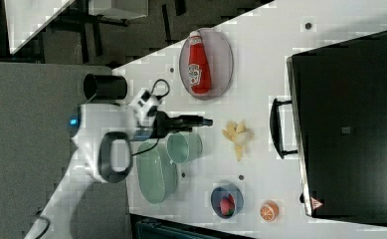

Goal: Pick Banana and place it in mug.

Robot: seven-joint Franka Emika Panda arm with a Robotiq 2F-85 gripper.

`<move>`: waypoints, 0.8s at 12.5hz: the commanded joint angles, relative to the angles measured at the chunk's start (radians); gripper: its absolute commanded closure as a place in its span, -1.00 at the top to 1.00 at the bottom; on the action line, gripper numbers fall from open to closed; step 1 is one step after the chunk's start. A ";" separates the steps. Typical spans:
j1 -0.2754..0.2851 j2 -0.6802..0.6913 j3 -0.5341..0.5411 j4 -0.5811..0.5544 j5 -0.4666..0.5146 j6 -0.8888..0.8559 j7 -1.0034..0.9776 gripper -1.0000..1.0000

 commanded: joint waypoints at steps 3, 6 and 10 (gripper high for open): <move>-0.011 0.118 0.017 -0.100 -0.004 0.199 -0.191 1.00; -0.011 0.171 0.015 -0.129 -0.005 0.269 -0.251 1.00; -0.012 0.206 0.010 -0.162 -0.004 0.330 -0.251 0.70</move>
